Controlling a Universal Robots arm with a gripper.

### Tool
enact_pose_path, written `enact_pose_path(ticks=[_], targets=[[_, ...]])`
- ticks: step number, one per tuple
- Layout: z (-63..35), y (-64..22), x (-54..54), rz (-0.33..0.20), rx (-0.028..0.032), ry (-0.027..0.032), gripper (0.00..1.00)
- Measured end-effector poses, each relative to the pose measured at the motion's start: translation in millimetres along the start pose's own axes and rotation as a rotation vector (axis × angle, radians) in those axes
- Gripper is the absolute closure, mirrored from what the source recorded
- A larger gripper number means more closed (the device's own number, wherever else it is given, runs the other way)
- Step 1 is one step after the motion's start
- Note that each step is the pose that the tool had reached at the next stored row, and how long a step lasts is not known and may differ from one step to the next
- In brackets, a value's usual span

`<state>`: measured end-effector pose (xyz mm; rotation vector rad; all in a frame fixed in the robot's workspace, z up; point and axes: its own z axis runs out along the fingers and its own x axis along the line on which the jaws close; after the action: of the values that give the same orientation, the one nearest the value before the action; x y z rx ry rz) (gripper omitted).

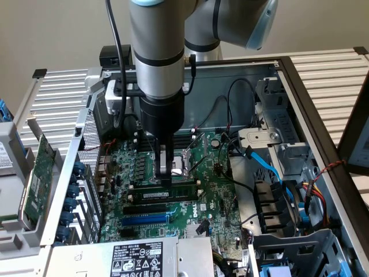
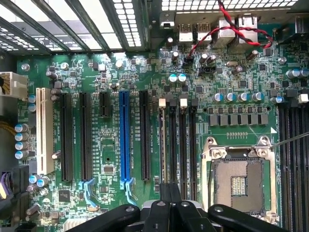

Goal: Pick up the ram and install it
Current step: 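Press down the ram until it locks into place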

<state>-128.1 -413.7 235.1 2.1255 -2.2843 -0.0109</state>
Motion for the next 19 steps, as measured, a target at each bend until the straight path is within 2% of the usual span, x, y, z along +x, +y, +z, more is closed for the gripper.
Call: enact_pose_path(ticks=[11, 19], targets=[[3.0, -1.0, 0.0, -0.004, 0.0045, -0.0002, 0.89], [4.8, -1.0, 0.0, -0.01, 0.0052, 0.0, 0.89]])
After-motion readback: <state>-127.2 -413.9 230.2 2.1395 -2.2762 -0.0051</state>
